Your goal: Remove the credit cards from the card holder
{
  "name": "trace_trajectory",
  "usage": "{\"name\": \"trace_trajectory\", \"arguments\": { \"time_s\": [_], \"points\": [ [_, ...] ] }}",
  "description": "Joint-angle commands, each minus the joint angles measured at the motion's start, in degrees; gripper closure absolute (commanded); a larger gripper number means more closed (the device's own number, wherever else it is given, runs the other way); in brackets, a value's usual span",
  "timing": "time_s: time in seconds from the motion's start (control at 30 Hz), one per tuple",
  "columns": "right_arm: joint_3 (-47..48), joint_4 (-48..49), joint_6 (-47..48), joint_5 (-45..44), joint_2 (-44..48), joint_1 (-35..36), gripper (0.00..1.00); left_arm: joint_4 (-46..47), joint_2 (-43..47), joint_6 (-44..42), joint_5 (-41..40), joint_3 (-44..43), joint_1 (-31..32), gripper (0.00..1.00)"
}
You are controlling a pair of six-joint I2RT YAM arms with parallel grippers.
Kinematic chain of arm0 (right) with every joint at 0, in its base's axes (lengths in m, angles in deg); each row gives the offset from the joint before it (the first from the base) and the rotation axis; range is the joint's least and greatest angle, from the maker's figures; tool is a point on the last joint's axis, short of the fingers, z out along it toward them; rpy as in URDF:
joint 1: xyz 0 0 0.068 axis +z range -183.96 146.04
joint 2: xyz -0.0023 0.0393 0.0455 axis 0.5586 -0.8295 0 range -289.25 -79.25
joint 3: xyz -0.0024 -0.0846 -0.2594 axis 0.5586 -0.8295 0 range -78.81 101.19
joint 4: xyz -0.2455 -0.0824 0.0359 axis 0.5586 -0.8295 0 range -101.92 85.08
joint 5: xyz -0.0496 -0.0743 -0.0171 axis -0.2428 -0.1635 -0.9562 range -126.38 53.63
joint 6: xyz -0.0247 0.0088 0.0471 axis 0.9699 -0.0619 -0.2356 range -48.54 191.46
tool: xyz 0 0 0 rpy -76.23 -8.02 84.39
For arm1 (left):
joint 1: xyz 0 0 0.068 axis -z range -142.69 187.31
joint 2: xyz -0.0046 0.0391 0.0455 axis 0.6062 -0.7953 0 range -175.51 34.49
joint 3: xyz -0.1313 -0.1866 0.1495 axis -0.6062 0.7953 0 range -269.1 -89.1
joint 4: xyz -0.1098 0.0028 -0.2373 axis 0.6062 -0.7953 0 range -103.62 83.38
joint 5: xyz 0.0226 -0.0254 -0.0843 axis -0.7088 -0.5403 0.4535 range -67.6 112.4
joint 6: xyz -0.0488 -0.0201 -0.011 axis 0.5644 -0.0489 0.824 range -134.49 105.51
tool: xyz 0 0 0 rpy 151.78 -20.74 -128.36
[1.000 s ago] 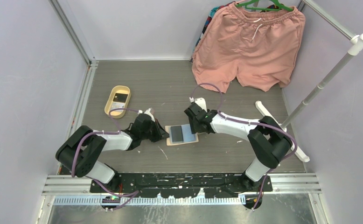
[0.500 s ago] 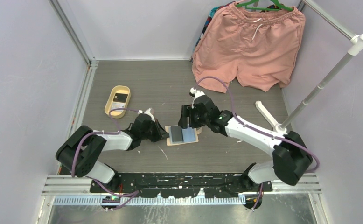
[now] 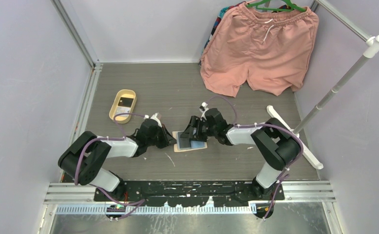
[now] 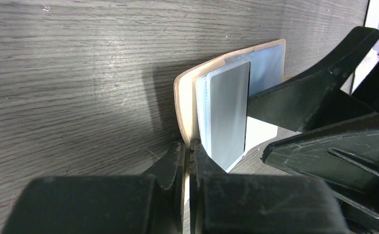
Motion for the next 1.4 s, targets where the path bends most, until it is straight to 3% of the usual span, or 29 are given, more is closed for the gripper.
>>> {"name": "trace_trajectory", "arguments": {
  "time_s": [0.0,0.23,0.47,0.77,0.9,1.13,1.37],
  "points": [
    [-1.74,12.7,-4.53,3.23,-5.1,0.19,0.29,-6.18,-1.32,-3.15,-4.21,2.1,-0.07,1.0],
    [-5.98,31.8,-13.32,7.02,-14.43,0.17,0.25,-6.27,-1.76,-3.32,-4.37,2.33,-0.04,1.0],
    [-9.08,37.43,-15.35,9.06,-14.62,0.14,0.25,-6.36,-2.73,-3.74,-4.36,2.26,-0.01,1.0],
    [-11.31,52.22,-22.57,15.98,-17.92,0.18,0.27,-6.18,-4.23,-4.03,-4.23,1.75,-0.05,1.0],
    [-11.67,54.66,-23.75,18.44,-18.38,0.19,0.35,-6.9,-4.1,-4.41,-4.48,1.54,-0.04,1.0],
    [-11.44,48.89,-21.19,21.31,-16.61,0.16,0.62,-7.83,-4.24,-4.88,-4.56,0.94,-0.05,1.0],
    [-10.47,47.05,-20.06,21.06,-16.88,0.19,0.59,-8.02,-4.94,-5.08,-4.48,0.34,-0.05,1.0]
  ]
}}
